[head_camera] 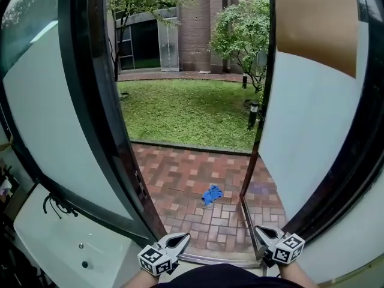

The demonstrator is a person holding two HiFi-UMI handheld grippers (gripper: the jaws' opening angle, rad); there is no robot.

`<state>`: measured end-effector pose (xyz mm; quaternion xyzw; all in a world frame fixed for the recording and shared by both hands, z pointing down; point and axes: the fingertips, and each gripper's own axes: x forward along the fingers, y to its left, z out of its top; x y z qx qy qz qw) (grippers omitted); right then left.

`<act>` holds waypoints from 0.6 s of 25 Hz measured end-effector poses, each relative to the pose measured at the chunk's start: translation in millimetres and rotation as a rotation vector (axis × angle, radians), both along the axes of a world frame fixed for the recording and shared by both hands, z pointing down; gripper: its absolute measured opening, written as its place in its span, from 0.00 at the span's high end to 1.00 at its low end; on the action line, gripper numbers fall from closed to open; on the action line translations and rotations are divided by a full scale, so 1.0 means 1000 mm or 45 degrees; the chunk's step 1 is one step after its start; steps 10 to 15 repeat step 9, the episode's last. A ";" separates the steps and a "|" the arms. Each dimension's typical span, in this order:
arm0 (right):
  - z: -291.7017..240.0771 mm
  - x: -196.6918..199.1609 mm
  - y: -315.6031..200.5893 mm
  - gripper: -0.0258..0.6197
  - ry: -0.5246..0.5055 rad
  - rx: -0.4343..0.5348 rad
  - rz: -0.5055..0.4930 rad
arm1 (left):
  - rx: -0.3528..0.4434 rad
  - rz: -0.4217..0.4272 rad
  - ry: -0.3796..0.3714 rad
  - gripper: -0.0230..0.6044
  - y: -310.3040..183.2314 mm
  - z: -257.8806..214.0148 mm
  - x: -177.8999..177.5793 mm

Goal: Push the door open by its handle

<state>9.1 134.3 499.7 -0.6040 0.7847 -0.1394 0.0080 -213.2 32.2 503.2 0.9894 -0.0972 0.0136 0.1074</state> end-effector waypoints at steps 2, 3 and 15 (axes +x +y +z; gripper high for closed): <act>0.000 0.001 0.000 0.96 0.000 0.002 -0.014 | 0.002 -0.015 -0.004 0.96 -0.001 -0.002 -0.002; 0.001 0.001 -0.001 0.96 0.004 0.003 -0.020 | 0.003 -0.021 -0.006 0.96 -0.002 -0.002 -0.003; 0.001 0.003 -0.011 0.96 0.022 0.011 -0.034 | 0.014 -0.033 0.001 0.96 -0.012 -0.003 0.000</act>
